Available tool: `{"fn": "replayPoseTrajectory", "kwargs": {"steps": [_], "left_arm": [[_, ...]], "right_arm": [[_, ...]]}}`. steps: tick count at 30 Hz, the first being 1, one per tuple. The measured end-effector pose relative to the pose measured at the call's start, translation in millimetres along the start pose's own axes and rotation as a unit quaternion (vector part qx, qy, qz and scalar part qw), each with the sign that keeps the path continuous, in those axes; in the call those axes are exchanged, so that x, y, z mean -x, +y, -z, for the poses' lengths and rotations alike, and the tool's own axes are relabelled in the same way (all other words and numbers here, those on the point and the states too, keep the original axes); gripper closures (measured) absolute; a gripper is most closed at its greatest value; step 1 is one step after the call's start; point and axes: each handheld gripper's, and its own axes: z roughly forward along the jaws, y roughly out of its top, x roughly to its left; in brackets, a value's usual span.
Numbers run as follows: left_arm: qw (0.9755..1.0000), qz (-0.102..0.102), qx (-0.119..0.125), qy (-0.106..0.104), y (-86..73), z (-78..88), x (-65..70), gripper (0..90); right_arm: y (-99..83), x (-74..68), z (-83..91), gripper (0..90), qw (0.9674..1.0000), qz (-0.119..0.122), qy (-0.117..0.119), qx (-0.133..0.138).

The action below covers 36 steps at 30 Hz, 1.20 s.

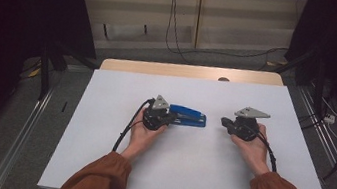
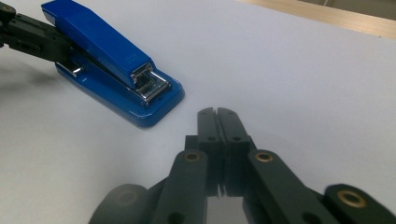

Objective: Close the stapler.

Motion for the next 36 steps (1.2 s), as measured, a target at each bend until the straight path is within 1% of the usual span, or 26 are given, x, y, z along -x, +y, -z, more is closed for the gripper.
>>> {"fn": "replayPoseTrajectory", "kwargs": {"steps": [1,4,6,9,10,11,13,15,16,17,18,19,21,22,23,24,26,27,28,29,30,31,32,33,34,36], "left_arm": [[1.0,0.004,0.003,-0.001,-0.3,-0.3,-0.2,87.9],[1.0,0.003,-0.001,0.001,0.0,0.7,-0.3,87.6],[0.9999,0.01,-0.001,-0.005,-0.2,1.4,-0.7,85.4],[0.9999,0.012,-0.002,-0.008,-0.9,3.0,-0.2,81.7],[0.9999,0.009,-0.001,-0.007,-1.0,3.8,-0.2,80.5],[0.9998,0.014,0.002,-0.011,-1.0,4.4,0.6,79.1],[0.9999,0.01,-0.002,-0.009,-0.1,6.8,1.1,76.5],[0.9998,0.016,-0.003,-0.009,0.7,8.8,1.4,73.8],[0.9997,0.023,-0.002,-0.011,0.8,9.4,1.2,72.7],[0.9996,0.027,-0.002,-0.011,0.7,9.7,0.7,70.7],[0.9996,0.026,-0.005,-0.009,0.3,10.2,0.2,68.5],[0.9997,0.026,-0.003,-0.005,-0.1,10.9,-0.2,65.8],[0.9997,0.025,-0.006,0.0,-0.6,13.3,0.3,63.1],[0.9996,0.027,-0.008,-0.001,-0.6,14.7,0.8,62.1],[0.9997,0.025,-0.007,0.003,-0.3,16.2,1.1,61.1],[0.9997,0.023,-0.007,0.007,0.0,18.0,1.0,59.9],[0.9994,0.032,0.0,0.011,-0.5,19.7,1.1,52.4],[0.9994,0.028,-0.003,0.018,-1.0,20.8,0.2,49.8],[0.9993,0.032,-0.001,0.02,-2.0,21.1,0.1,47.8],[0.9991,0.034,-0.003,0.025,-2.9,21.7,-0.7,44.5],[0.9988,0.041,-0.006,0.027,-3.9,22.0,-1.1,41.5],[0.9983,0.052,-0.004,0.026,-5.0,21.7,-0.5,39.2],[0.998,0.055,-0.007,0.031,-5.2,21.6,0.3,37.9],[0.998,0.051,-0.01,0.036,-4.5,21.7,1.2,34.9],[0.9981,0.045,-0.005,0.042,-3.8,22.0,1.5,31.4],[0.998,0.039,0.003,0.049,-2.8,23.0,1.1,26.6]], "right_arm": [[-0.2,0.3,0.0,88.1,1.0,0.0,0.0,0.001],[-0.1,0.0,0.1,84.4,1.0,-0.003,0.004,0.005],[0.2,-0.6,0.4,81.9,0.9999,-0.005,0.006,0.008],[0.9,-1.8,1.7,78.8,0.9997,-0.007,0.019,0.011],[1.2,-2.4,2.2,77.0,0.9997,-0.007,0.018,0.015],[1.4,-2.3,2.6,74.4,0.9996,-0.009,0.018,0.018],[2.1,-2.8,3.8,69.4,0.9996,-0.013,0.014,0.022],[2.9,-2.5,5.1,60.6,0.9995,-0.018,0.01,0.026],[3.5,-2.2,5.8,56.4,0.9994,-0.021,0.004,0.028],[3.8,-1.1,5.9,52.9,0.9993,-0.019,-0.001,0.032],[4.3,-0.8,6.2,50.8,0.9992,-0.023,-0.001,0.033],[4.1,-0.1,6.3,47.8,0.9991,-0.025,-0.001,0.034],[3.7,1.1,6.0,41.9,0.9989,-0.03,0.0,0.036],[3.5,1.3,5.8,38.6,0.9987,-0.034,0.004,0.037],[3.5,1.1,5.4,36.9,0.9985,-0.038,0.014,0.037],[3.8,0.5,5.5,34.9,0.9984,-0.038,0.016,0.039],[4.9,-1.5,5.7,27.6,0.9982,-0.034,0.015,0.047],[5.6,-2.2,5.5,24.4,0.998,-0.036,0.019,0.049],[6.1,-3.1,5.4,21.7,0.998,-0.034,0.023,0.048],[6.2,-4.3,5.1,18.6,0.9982,-0.032,0.021,0.047],[6.0,-5.2,4.7,16.7,0.9982,-0.031,0.021,0.047],[6.0,-5.9,4.2,15.6,0.9983,-0.031,0.022,0.045],[6.1,-6.8,4.0,15.5,0.9984,-0.029,0.02,0.045],[6.3,-7.7,4.2,14.9,0.9985,-0.024,0.018,0.047],[6.9,-8.7,4.5,12.8,0.9984,-0.021,0.017,0.05],[8.5,-11.0,5.4,9.6,0.998,-0.024,0.012,0.057]]}}
